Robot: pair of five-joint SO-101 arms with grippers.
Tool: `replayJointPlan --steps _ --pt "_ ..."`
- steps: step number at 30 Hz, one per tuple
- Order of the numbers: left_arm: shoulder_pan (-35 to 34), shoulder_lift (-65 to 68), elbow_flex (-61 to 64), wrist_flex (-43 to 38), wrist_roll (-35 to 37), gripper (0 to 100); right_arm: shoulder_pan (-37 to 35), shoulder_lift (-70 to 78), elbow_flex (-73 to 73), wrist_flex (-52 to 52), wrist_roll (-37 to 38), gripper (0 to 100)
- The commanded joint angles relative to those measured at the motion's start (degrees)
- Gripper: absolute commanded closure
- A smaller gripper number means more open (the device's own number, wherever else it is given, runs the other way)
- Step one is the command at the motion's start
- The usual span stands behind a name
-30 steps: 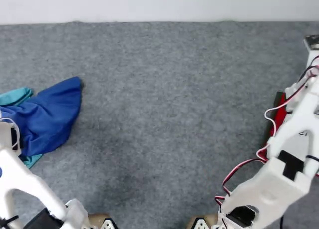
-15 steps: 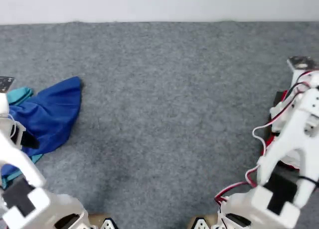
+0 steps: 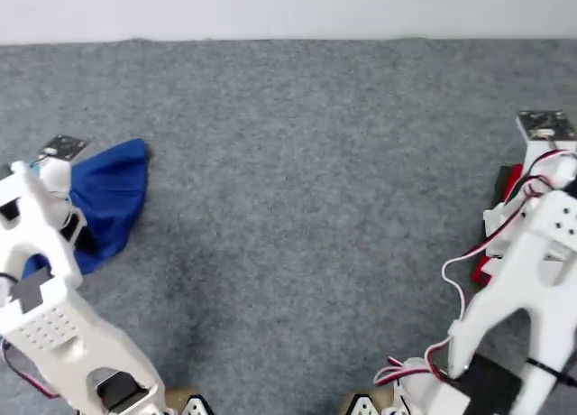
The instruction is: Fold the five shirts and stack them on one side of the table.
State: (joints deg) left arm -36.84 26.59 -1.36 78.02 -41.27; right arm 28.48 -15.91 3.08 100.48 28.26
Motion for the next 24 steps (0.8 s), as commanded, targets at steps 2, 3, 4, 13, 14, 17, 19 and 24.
replayJointPlan --steps 2,3,4,13,14,17,19,24 --pt "4.6 -4.5 -4.3 4.6 0.7 99 -0.5 -4.1 -0.3 2.3 -0.5 99.0" --pt "5.6 -6.3 -4.8 5.6 1.1 99 -0.6 -4.6 -0.3 2.3 -0.5 99.0" --pt "6.8 -8.5 -5.5 6.5 2.7 99 -0.6 -5.0 -0.3 2.3 -0.5 99.0" --pt "23.4 -28.5 -13.9 7.1 24.4 99 -0.7 -5.8 -0.3 2.3 -0.4 99.0" --pt "26.1 -29.5 -14.6 7.3 26.2 99 -0.7 -5.8 -0.3 2.3 -0.5 99.0" --pt "34.9 -31.6 -16.0 7.3 30.3 99 -0.7 -5.8 -0.3 2.3 -0.5 99.0" --pt "40.7 -31.6 -16.9 6.9 32.5 99 -0.7 -5.8 -0.3 2.3 -0.5 99.0" --pt "51.6 -26.3 -17.4 1.0 35.8 99 -0.7 -5.8 -0.2 2.3 -0.4 99.0"
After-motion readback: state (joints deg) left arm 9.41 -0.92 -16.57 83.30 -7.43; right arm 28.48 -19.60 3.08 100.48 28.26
